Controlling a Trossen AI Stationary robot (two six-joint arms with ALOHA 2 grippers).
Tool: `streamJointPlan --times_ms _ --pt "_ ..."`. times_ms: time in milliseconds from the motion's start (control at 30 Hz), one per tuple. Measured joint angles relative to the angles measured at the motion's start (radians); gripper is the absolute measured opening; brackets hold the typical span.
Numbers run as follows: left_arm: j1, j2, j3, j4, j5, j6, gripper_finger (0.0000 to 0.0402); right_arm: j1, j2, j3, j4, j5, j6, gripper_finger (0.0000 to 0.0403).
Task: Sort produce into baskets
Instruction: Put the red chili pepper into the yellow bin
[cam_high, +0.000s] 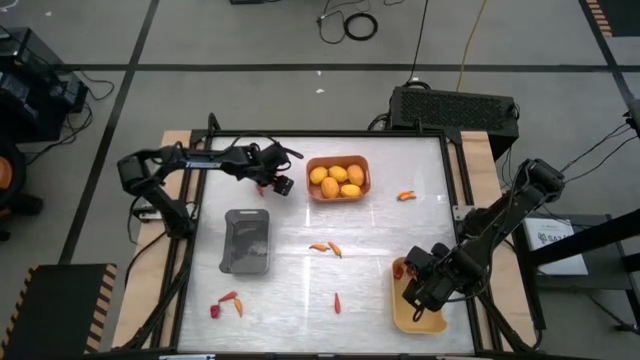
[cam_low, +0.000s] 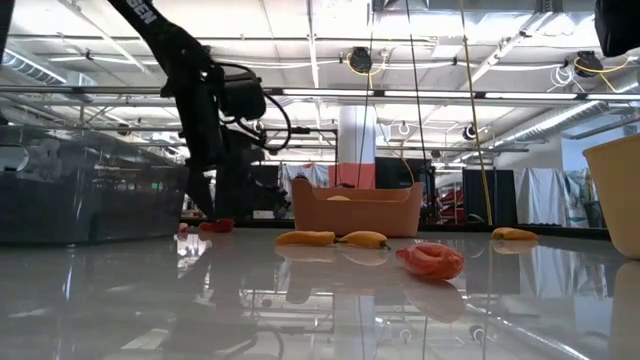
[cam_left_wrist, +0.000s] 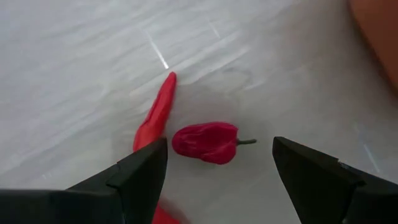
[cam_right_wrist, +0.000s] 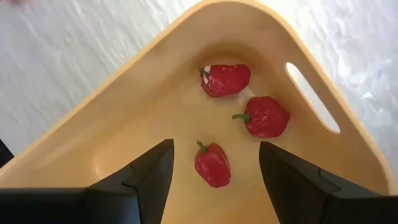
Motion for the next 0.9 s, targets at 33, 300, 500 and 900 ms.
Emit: streamJointPlan --times_ms 33,300,500,900 --pt "0.0 0.005 0.0 0.0 0.001 0.01 0.0294 0.0 0.0 0.0 0.0 0.003 0.0 0.0226" --pt "0.0 0.012 0.0 0.004 0.002 0.024 0.0294 0.0 0.0 0.0 0.0 0.027 -0.014 0.0226" --pt "0.0 0.012 0.0 -0.003 0.003 0.023 0.0269 0.0 0.0 0.0 0.0 0.043 -0.014 0.0226" --pt "-0.003 0.048 0.0 0.004 0.006 0.017 0.0182 0.003 0.0 0.0 0.001 0.071 -0.014 0.0226"
